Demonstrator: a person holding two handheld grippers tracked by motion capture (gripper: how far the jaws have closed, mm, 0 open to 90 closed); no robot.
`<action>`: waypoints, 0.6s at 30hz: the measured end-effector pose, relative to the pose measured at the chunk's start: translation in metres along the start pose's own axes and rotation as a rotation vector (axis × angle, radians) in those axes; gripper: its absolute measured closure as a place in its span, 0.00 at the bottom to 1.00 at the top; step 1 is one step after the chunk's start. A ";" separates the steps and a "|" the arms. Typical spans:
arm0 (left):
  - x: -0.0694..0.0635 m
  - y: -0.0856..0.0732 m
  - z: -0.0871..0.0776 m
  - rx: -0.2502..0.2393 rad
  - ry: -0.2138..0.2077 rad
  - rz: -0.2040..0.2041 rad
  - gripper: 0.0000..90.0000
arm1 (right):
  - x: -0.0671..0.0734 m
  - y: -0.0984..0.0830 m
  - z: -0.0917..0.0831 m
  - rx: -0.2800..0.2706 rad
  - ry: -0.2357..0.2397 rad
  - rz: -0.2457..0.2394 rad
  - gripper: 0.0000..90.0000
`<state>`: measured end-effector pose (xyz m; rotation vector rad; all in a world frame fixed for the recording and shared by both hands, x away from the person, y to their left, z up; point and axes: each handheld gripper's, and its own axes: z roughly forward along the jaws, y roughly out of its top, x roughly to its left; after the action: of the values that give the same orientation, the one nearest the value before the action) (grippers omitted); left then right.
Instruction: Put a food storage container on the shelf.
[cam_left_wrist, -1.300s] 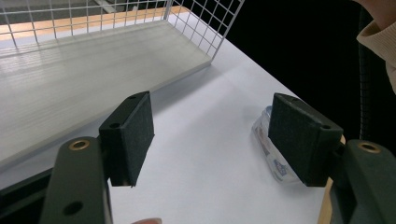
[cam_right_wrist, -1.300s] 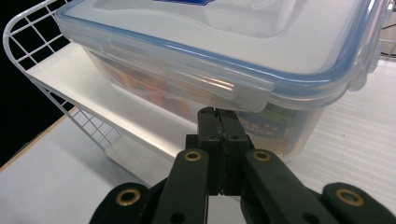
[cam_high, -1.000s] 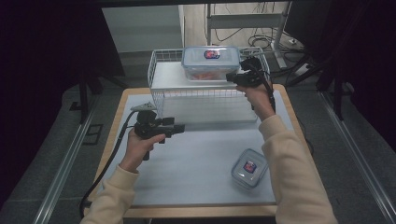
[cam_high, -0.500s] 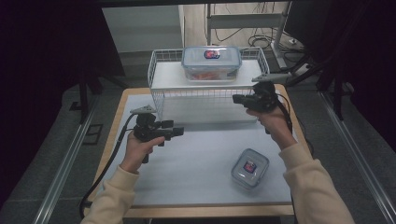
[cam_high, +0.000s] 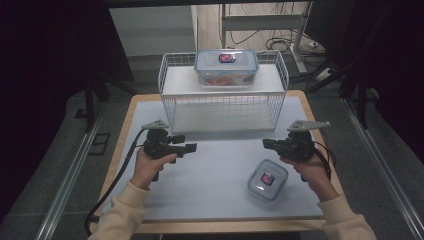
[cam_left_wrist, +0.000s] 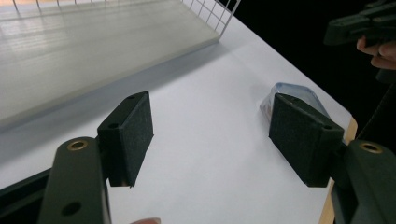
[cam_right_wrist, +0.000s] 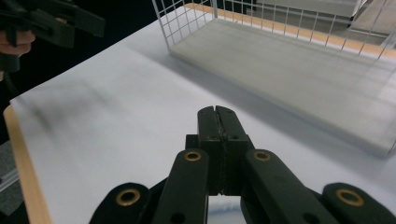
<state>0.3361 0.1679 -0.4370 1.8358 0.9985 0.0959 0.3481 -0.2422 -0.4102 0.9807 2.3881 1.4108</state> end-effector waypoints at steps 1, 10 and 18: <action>-0.001 -0.001 0.000 0.004 0.001 0.006 0.34 | 0.002 -0.007 -0.003 0.002 0.004 -0.001 0.99; -0.005 -0.012 -0.002 0.015 -0.007 0.007 0.34 | 0.010 -0.059 -0.023 0.037 0.011 0.012 0.99; 0.000 -0.022 -0.004 0.027 0.009 -0.007 0.33 | 0.015 -0.082 -0.035 0.062 0.004 0.020 0.99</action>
<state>0.3210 0.1749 -0.4526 1.8580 1.0168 0.0871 0.2839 -0.2836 -0.4583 1.0207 2.4449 1.3544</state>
